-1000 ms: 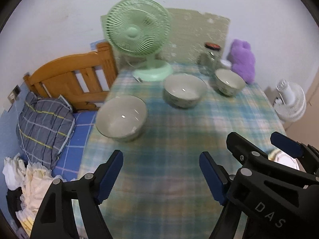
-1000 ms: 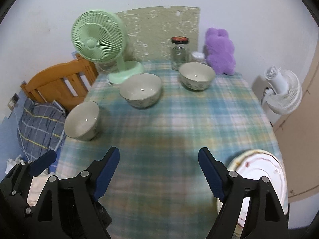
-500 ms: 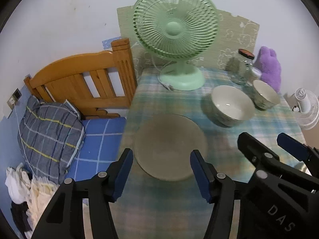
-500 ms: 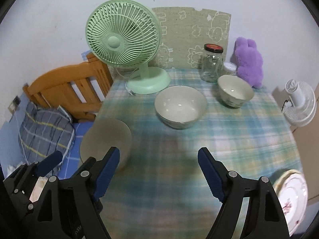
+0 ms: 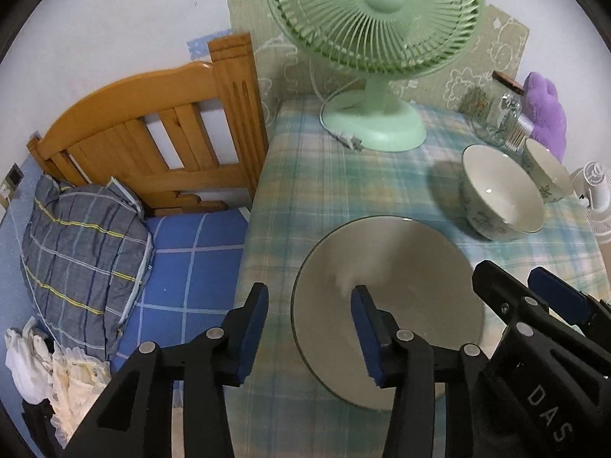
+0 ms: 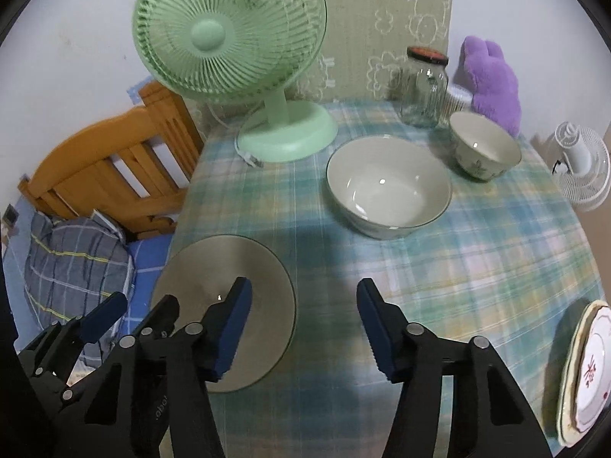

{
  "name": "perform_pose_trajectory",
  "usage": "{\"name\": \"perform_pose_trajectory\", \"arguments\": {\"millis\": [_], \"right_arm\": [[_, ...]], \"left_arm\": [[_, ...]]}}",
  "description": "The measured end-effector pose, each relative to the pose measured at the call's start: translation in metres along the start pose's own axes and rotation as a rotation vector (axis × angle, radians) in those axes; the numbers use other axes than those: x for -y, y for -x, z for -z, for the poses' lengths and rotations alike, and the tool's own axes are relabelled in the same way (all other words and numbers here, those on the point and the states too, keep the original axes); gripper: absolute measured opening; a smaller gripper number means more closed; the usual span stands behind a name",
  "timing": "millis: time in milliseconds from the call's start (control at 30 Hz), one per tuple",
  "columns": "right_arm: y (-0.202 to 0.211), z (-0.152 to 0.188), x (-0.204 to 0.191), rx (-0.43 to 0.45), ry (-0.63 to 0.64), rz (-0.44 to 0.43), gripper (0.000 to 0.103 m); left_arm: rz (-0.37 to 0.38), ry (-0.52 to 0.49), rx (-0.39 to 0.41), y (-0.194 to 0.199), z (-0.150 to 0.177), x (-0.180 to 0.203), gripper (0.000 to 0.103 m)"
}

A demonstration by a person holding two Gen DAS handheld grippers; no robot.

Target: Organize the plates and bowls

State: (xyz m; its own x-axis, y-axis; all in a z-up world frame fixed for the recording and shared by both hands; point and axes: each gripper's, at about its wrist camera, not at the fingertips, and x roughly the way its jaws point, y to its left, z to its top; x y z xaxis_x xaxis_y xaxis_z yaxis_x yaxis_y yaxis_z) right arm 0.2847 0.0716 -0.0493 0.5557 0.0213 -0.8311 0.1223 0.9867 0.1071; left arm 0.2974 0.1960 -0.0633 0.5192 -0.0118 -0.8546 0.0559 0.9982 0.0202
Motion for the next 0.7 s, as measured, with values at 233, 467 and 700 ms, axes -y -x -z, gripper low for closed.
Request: {"name": "perform_pose_trajectory", "arguments": {"millis": [233, 467, 700], "right_arm": [[-0.027, 0.0, -0.005, -0.044, -0.017, 0.01, 0.045], [-0.045, -0.001, -0.014, -0.081, -0.004, 0.028, 0.018], [-0.046, -0.003, -0.015, -0.082, -0.002, 0.04, 0.018]], "left_arm": [[0.004, 0.01, -0.032, -0.025, -0.001, -0.005, 0.04], [0.014, -0.026, -0.056, -0.036, -0.002, 0.001, 0.024], [0.017, -0.041, -0.06, -0.036, -0.004, 0.001, 0.023]]}}
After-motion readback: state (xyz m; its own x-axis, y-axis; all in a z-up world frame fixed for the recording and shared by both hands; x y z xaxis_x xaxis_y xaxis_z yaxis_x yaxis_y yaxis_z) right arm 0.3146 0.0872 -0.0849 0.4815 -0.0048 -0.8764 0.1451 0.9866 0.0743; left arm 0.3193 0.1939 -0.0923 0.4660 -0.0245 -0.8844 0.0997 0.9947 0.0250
